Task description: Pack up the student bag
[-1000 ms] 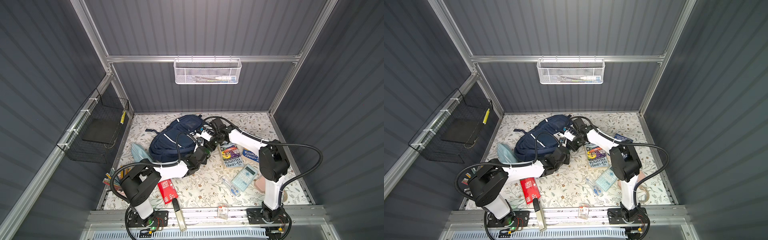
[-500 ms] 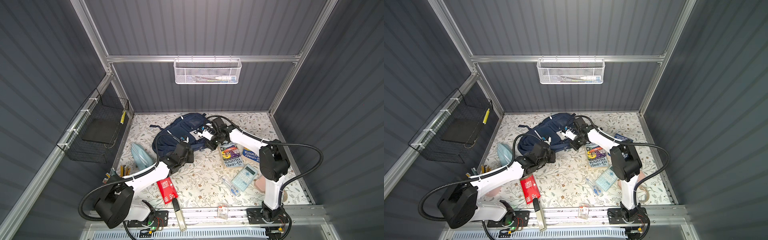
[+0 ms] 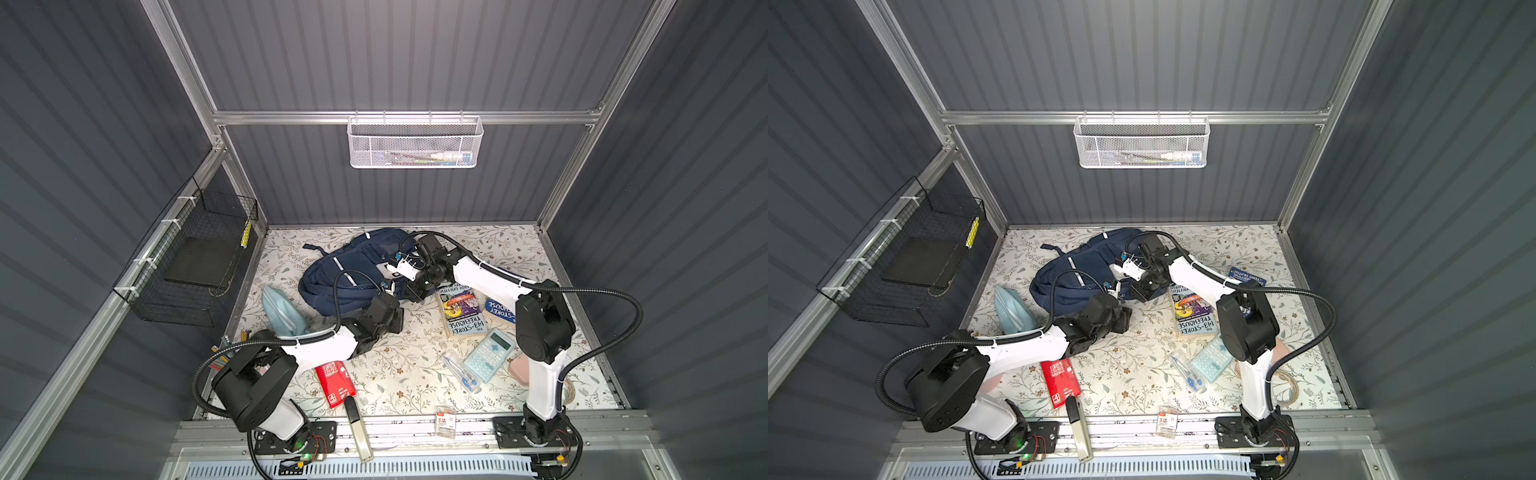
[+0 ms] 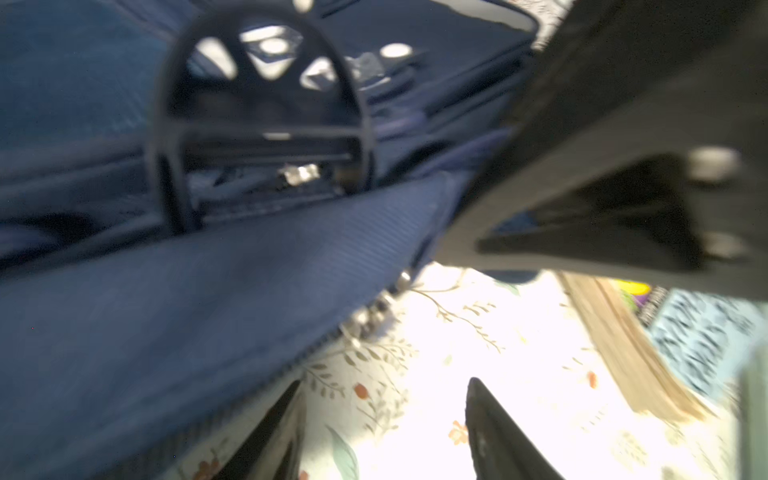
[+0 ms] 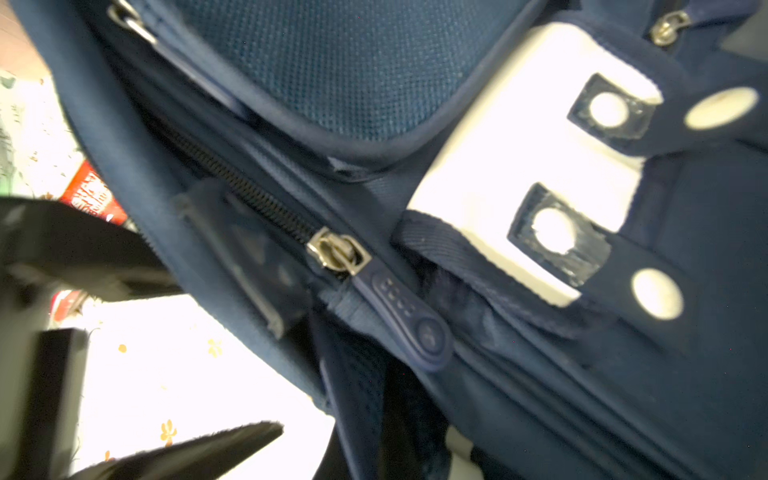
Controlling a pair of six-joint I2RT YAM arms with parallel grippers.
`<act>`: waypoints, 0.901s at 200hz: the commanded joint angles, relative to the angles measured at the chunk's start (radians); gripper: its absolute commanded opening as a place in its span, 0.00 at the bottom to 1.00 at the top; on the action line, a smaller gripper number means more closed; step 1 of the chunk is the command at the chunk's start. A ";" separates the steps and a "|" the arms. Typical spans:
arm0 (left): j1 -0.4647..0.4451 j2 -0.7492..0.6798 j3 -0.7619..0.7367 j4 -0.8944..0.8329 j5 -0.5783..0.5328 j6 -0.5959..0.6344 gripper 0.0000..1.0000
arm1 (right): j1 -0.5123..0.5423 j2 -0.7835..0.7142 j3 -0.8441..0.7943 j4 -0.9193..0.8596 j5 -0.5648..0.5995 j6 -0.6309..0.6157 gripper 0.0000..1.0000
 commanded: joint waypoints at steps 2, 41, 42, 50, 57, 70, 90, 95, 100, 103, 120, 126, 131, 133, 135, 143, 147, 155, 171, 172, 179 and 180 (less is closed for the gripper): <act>0.003 0.050 0.060 0.015 -0.112 0.047 0.62 | 0.010 0.005 0.035 -0.020 -0.077 0.030 0.00; 0.004 0.063 0.094 0.020 -0.152 0.077 0.43 | 0.012 0.015 0.022 -0.035 -0.044 0.025 0.00; 0.004 0.062 0.094 0.021 -0.151 0.078 0.43 | 0.012 0.016 0.022 -0.036 -0.043 0.025 0.00; 0.004 0.060 0.094 0.028 -0.138 0.085 0.30 | 0.012 0.022 0.023 -0.038 -0.038 0.022 0.00; 0.010 0.061 0.093 0.037 -0.106 0.092 0.14 | 0.012 0.025 0.022 -0.041 -0.042 0.022 0.00; 0.039 0.055 0.090 0.022 -0.024 0.079 0.00 | 0.011 0.031 0.022 -0.043 -0.046 0.019 0.00; 0.082 -0.014 0.030 0.020 0.072 0.029 0.00 | -0.003 0.031 0.014 -0.038 -0.049 0.025 0.00; 0.093 -0.031 0.019 0.014 0.092 0.019 0.00 | -0.009 0.030 0.012 -0.035 -0.055 0.030 0.00; 0.099 -0.045 0.011 0.002 0.105 0.017 0.00 | -0.013 0.029 0.011 -0.032 -0.061 0.034 0.00; 0.100 -0.052 0.008 -0.011 0.110 0.018 0.00 | -0.017 0.029 0.011 -0.031 -0.064 0.037 0.00; 0.105 -0.085 -0.006 -0.056 0.126 0.027 0.00 | -0.024 0.026 0.011 -0.029 -0.059 0.036 0.00; 0.109 -0.096 -0.012 -0.063 0.137 0.025 0.00 | -0.023 0.025 0.011 -0.026 -0.056 0.035 0.00; 0.113 -0.103 -0.018 -0.067 0.145 0.021 0.00 | -0.023 0.024 0.010 -0.025 -0.054 0.035 0.00; 0.115 -0.106 -0.020 -0.068 0.149 0.020 0.00 | -0.024 0.025 0.011 -0.024 -0.053 0.037 0.00; 0.117 -0.109 -0.021 -0.072 0.151 0.018 0.00 | -0.023 0.024 0.011 -0.024 -0.051 0.036 0.00; 0.123 -0.115 -0.019 -0.096 0.155 0.016 0.00 | -0.022 0.025 0.011 -0.022 -0.042 0.037 0.00; 0.126 -0.116 -0.018 -0.109 0.154 0.014 0.00 | -0.023 0.027 0.010 -0.023 -0.033 0.036 0.00; 0.135 -0.123 -0.017 -0.134 0.153 0.014 0.00 | -0.025 0.029 0.011 -0.022 -0.013 0.035 0.00; 0.178 -0.148 -0.033 -0.156 0.177 0.005 0.00 | -0.030 0.028 0.005 -0.020 0.016 0.028 0.00; 0.183 -0.151 -0.036 -0.155 0.181 0.004 0.00 | -0.030 0.028 0.004 -0.021 0.017 0.027 0.00; 0.213 -0.163 -0.049 -0.150 0.217 -0.004 0.00 | -0.032 0.027 -0.002 -0.019 0.029 0.022 0.00; 0.218 -0.165 -0.050 -0.151 0.220 -0.005 0.00 | -0.032 0.027 -0.004 -0.018 0.030 0.021 0.00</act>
